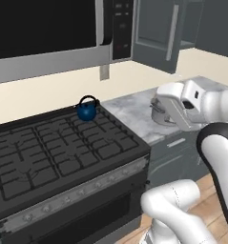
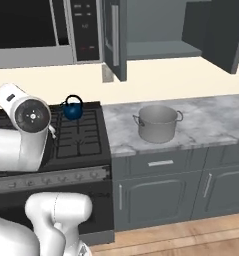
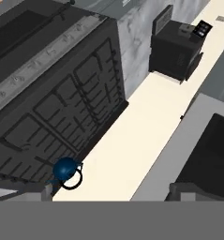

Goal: Pick the kettle from the cabinet and place it on a stove burner. Then pick the pot from the counter and place it on another stove burner. Finally, turn both burners on.

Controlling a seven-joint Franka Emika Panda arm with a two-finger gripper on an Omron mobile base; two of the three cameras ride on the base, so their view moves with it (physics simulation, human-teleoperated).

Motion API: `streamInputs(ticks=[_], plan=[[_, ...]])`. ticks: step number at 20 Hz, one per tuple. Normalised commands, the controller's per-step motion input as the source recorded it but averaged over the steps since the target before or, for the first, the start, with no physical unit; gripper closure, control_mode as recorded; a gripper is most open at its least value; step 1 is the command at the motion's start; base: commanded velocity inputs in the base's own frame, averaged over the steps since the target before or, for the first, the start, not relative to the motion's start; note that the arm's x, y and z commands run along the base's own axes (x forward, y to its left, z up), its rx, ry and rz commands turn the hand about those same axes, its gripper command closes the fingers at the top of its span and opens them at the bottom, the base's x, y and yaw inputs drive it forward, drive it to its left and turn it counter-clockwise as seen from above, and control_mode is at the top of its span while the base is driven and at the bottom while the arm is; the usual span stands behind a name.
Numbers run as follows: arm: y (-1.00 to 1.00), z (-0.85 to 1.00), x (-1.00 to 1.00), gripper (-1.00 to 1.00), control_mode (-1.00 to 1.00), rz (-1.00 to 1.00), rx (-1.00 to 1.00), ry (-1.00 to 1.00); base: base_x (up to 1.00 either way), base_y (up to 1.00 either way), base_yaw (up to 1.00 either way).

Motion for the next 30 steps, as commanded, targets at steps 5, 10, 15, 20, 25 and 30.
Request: streamInputs(ticks=[5, 10, 15, 20, 25, 30], plan=[[0.00, 0.00, 0.00, -1.00, 1.00, 0.00, 0.00, 0.00, -0.07, -0.68, -0.05], [0.00, 0.00, 0.00, -1.00, 1.00, 0.00, 0.00, 0.00, 0.00, -0.68, -0.01], [0.00, 0.00, 0.00, -1.00, 1.00, 0.00, 0.00, 0.00, -0.03, -0.71, 0.00], [0.00, 0.00, 0.00, -1.00, 1.00, 0.00, 0.00, 0.00, 0.00, -0.76, 0.00], [0.00, 0.00, 0.00, -1.00, 1.00, 0.00, 0.00, 0.00, 0.00, -0.70, 0.00], [0.00, 0.00, 0.00, -1.00, 1.00, 0.00, 0.00, 0.00, 0.24, -0.24, 0.00]])
